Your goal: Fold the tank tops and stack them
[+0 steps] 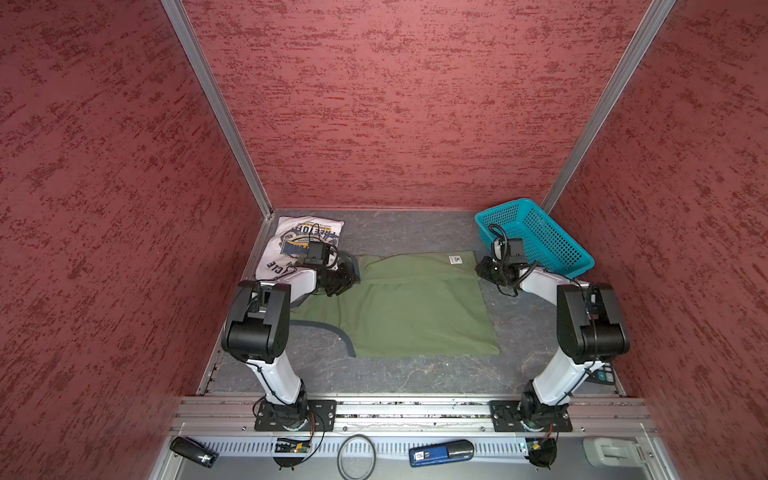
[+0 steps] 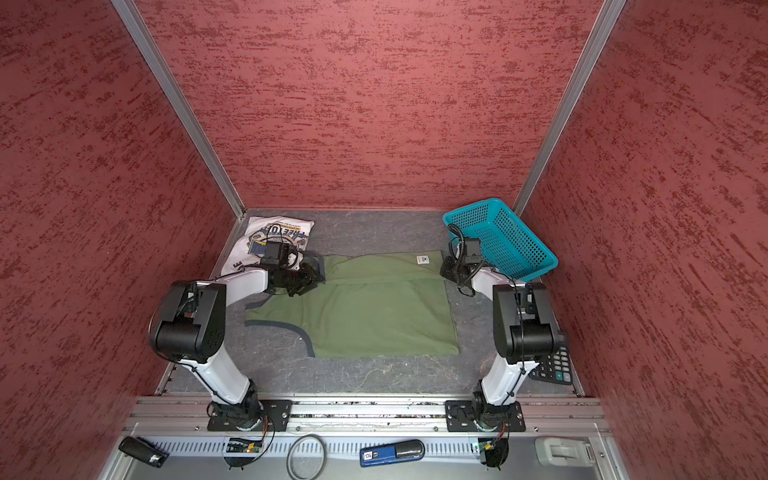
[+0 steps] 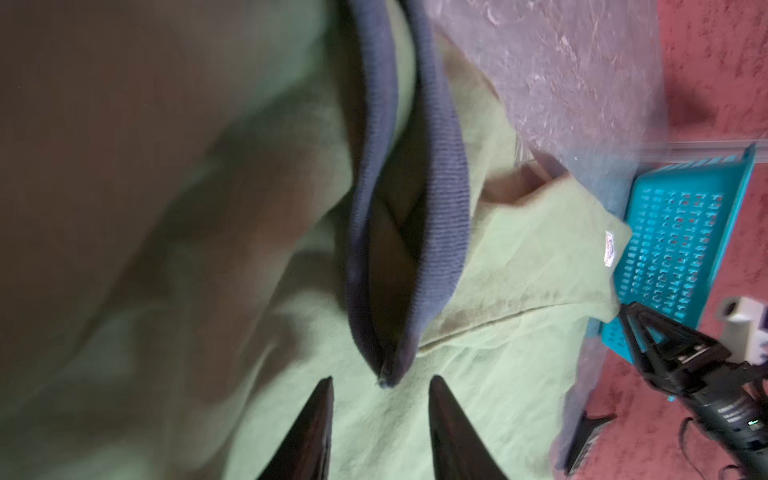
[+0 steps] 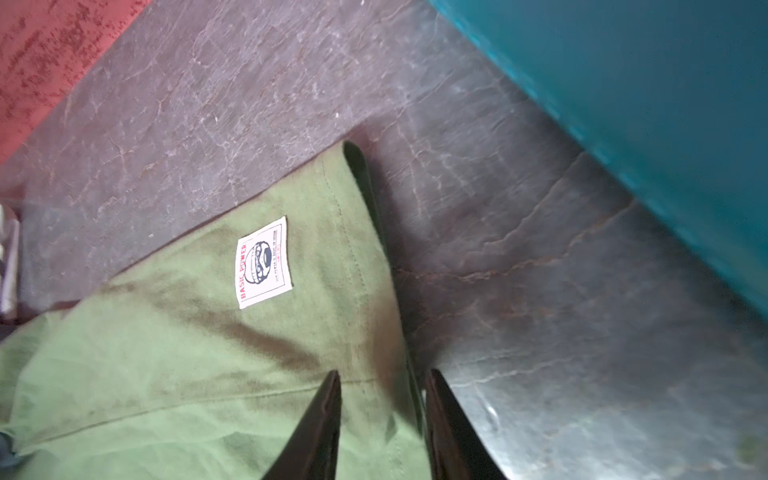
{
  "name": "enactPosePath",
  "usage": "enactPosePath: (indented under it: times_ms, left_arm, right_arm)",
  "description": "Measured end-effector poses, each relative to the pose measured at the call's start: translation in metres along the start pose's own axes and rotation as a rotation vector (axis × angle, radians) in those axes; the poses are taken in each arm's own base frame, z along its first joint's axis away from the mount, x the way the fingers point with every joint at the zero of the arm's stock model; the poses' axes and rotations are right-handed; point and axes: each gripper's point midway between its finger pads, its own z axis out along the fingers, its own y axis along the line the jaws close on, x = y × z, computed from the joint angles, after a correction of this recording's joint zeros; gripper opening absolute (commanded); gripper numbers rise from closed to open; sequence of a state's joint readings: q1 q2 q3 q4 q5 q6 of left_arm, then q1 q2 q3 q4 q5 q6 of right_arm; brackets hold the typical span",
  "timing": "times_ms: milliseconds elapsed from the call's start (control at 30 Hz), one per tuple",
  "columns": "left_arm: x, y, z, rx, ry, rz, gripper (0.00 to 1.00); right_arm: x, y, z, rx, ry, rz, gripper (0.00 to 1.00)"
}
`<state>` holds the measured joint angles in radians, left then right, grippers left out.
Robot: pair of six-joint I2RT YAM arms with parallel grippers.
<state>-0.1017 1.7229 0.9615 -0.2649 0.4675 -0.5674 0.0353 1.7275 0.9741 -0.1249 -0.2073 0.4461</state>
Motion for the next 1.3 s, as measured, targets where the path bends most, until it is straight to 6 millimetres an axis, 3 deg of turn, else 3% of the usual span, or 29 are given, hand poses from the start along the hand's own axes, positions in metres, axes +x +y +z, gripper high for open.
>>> enactPosePath:
  times_ms: [100,233,333,400,467,600,700,867,1133,1233,1300]
  left_arm:
    - [-0.011,-0.017,-0.018,-0.021,-0.059,0.046,0.52]
    - [-0.029,-0.066,-0.037,0.009,-0.148,0.147,0.56]
    - [-0.033,-0.095,-0.032,0.039,-0.157,0.195,0.56]
    - [-0.034,-0.104,-0.016,0.041,-0.136,0.210,0.56]
    - [-0.031,-0.101,0.004,0.022,-0.100,0.204,0.56]
    - [-0.019,-0.068,0.044,-0.062,-0.021,0.159,0.56]
    - [-0.008,-0.050,0.055,-0.105,0.019,0.129,0.56]
    - [0.005,-0.039,0.056,-0.118,0.018,0.118,0.58]
    - [0.059,-0.044,0.045,-0.106,0.064,0.138,0.64]
    - [0.049,-0.044,0.032,-0.138,0.046,0.123,0.68]
    - [0.028,-0.042,0.017,-0.169,-0.001,0.095,0.69]
  right_arm:
    - [-0.009,0.009,-0.014,-0.013,-0.036,-0.008,0.48]
    - [-0.021,0.031,-0.026,-0.041,-0.063,-0.039,0.51]
    - [-0.026,0.054,-0.017,-0.064,-0.052,-0.073,0.52]
    - [-0.025,0.069,-0.001,-0.076,-0.027,-0.095,0.52]
    - [-0.016,0.075,0.015,-0.072,0.011,-0.106,0.53]
    - [0.018,0.070,0.037,-0.037,0.113,-0.113,0.53]
    - [0.036,0.058,0.041,-0.008,0.158,-0.103,0.53]
    - [0.048,0.040,0.037,0.038,0.159,-0.087,0.53]
    - [0.054,0.005,0.014,0.085,0.133,-0.027,0.52]
    - [0.052,0.004,0.014,0.082,0.133,-0.025,0.52]
    - [0.052,0.005,0.013,0.080,0.136,-0.026,0.53]
